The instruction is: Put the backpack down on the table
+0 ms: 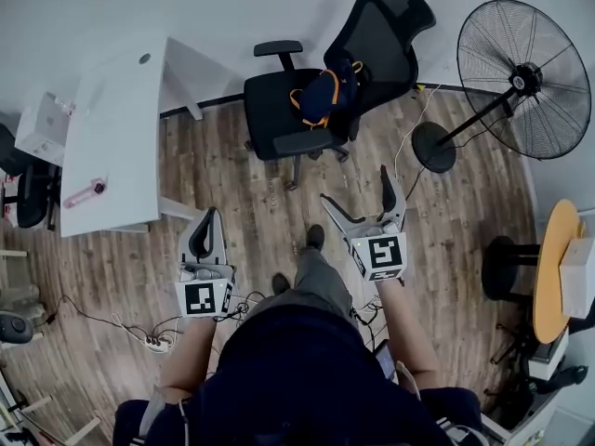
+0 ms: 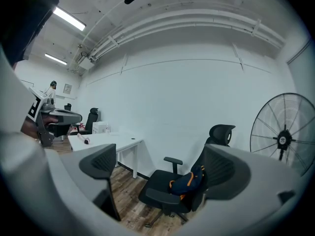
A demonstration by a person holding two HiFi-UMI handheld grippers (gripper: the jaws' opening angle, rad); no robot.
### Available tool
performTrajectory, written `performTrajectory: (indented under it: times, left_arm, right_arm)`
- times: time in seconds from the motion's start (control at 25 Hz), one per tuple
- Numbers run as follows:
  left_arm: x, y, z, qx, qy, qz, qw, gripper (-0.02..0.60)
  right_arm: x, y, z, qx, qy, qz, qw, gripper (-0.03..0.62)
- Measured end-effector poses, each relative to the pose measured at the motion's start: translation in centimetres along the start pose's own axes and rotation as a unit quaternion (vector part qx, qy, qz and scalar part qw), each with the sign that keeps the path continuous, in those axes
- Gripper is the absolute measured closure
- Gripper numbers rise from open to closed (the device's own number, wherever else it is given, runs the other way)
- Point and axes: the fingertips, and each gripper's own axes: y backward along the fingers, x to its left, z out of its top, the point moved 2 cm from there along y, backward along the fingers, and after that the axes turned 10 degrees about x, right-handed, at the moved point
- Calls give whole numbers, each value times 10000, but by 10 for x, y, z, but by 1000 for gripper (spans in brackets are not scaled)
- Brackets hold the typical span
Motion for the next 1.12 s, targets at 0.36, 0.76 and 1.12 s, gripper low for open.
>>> performTrajectory:
  times: [0.36, 0.76, 1.12]
  left_arm:
    - [12, -98, 13, 48, -100, 231, 9997, 578]
    - [33, -239, 44, 189, -128, 592, 9980, 578]
    - [50, -308, 47, 318, -191, 445, 9983, 578]
  right_arm:
    - [-72, -106, 8, -91, -114, 115, 9998, 43]
    - [-199, -271, 8, 224, -501, 2, 9985, 58]
    - [-270, -375, -56, 1145, -1151, -450, 9857, 82]
